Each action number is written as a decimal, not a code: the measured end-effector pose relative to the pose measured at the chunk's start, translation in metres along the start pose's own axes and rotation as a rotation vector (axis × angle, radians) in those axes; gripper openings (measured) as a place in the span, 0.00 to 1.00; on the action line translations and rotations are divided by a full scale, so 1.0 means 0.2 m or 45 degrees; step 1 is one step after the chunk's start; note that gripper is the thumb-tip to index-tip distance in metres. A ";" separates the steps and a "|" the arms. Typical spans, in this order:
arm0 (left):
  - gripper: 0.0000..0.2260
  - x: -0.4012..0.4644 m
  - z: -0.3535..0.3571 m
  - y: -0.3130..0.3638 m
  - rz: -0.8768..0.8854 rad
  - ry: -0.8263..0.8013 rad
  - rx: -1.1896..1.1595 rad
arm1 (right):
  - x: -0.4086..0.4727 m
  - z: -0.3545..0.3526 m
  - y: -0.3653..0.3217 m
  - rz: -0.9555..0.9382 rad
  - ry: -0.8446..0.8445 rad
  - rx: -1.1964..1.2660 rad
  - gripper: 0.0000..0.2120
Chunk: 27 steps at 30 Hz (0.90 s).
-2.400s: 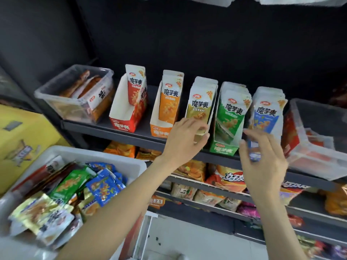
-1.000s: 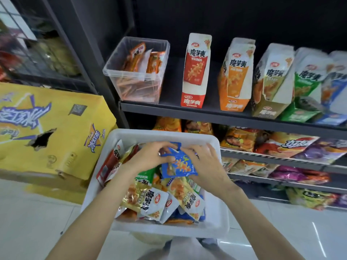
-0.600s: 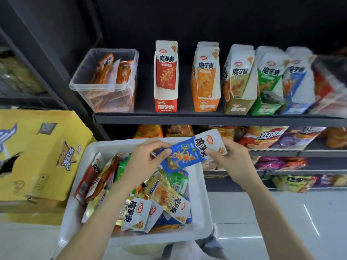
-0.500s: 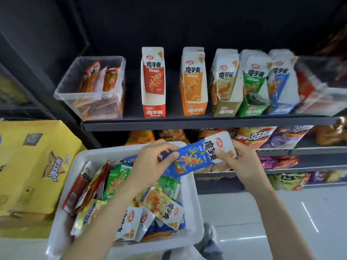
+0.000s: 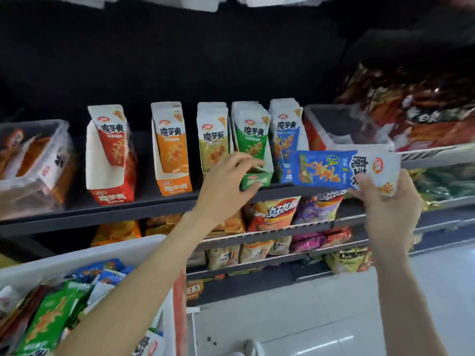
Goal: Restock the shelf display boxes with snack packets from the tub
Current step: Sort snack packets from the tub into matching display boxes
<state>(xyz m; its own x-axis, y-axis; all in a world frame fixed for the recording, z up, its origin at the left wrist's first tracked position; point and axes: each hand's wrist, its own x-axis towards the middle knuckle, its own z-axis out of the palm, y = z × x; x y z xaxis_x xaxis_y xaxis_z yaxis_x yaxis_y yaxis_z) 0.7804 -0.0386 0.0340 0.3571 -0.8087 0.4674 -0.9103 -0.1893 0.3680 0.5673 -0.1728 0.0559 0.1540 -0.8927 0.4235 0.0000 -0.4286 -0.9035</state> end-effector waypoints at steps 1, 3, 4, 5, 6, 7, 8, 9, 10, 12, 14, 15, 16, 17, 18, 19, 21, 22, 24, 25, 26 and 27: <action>0.16 0.05 0.03 0.01 0.004 0.009 0.050 | 0.07 0.01 0.01 -0.093 0.019 -0.059 0.08; 0.16 0.14 0.09 0.05 0.022 0.016 0.122 | 0.21 0.07 0.06 -0.280 0.001 -0.240 0.05; 0.17 0.18 0.12 0.07 0.026 0.000 0.159 | 0.28 0.10 0.08 -0.354 -0.028 -0.341 0.04; 0.18 0.22 0.14 0.09 0.025 -0.035 0.211 | 0.34 0.15 0.12 -0.424 -0.067 -0.426 0.04; 0.19 0.26 0.17 0.11 0.026 -0.070 0.273 | 0.40 0.19 0.16 -0.498 -0.124 -0.480 0.04; 0.19 0.29 0.20 0.12 0.036 -0.097 0.335 | 0.45 0.23 0.20 -0.580 -0.194 -0.514 0.03; 0.19 0.32 0.23 0.14 0.052 -0.118 0.387 | 0.49 0.28 0.25 -0.657 -0.271 -0.543 0.02; 0.18 0.35 0.26 0.16 0.069 -0.136 0.430 | 0.52 0.31 0.28 -0.716 -0.347 -0.572 0.01; 0.17 0.37 0.28 0.17 0.082 -0.146 0.467 | 0.54 0.34 0.32 -0.747 -0.415 -0.598 0.02; 0.15 0.40 0.33 0.18 0.089 -0.155 0.528 | 0.57 0.38 0.36 -0.765 -0.509 -0.633 0.03; 0.15 0.42 0.35 0.18 0.085 -0.207 0.578 | 0.59 0.41 0.39 -0.770 -0.575 -0.668 0.03; 0.15 0.42 0.36 0.18 0.089 -0.236 0.599 | 0.60 0.42 0.40 -0.774 -0.610 -0.691 0.03; 0.15 0.42 0.36 0.18 0.094 -0.263 0.613 | 0.61 0.44 0.40 -0.773 -0.650 -0.722 0.04; 0.15 0.42 0.37 0.18 0.097 -0.287 0.619 | 0.62 0.45 0.40 -0.765 -0.690 -0.763 0.05; 0.16 0.42 0.37 0.18 0.093 -0.302 0.616 | 0.64 0.48 0.39 -0.750 -0.722 -0.805 0.07; 0.16 0.42 0.37 0.19 0.085 -0.309 0.613 | 0.66 0.50 0.38 -0.731 -0.742 -0.834 0.09; 0.16 0.43 0.36 0.19 0.079 -0.307 0.621 | 0.70 0.56 0.36 -0.691 -0.736 -0.838 0.13; 0.16 0.43 0.36 0.20 0.078 -0.305 0.625 | 0.72 0.58 0.35 -0.672 -0.716 -0.828 0.15; 0.16 0.43 0.36 0.19 0.071 -0.301 0.627 | 0.74 0.60 0.33 -0.643 -0.662 -0.816 0.17; 0.16 0.43 0.37 0.19 0.067 -0.294 0.622 | 0.74 0.61 0.33 -0.645 -0.632 -0.803 0.17; 0.16 0.43 0.37 0.19 0.065 -0.279 0.606 | 0.73 0.61 0.33 -0.657 -0.602 -0.782 0.17; 0.16 0.43 0.37 0.19 0.065 -0.255 0.582 | 0.71 0.60 0.33 -0.672 -0.575 -0.754 0.16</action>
<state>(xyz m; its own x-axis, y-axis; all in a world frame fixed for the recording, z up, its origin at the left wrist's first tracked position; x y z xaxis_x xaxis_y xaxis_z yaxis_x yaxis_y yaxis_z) 0.7617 -0.1561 0.0279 0.3030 -0.9060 0.2954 -0.9403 -0.3347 -0.0619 0.7068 -0.3124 0.0480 0.6501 -0.4745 0.5935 -0.3079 -0.8785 -0.3652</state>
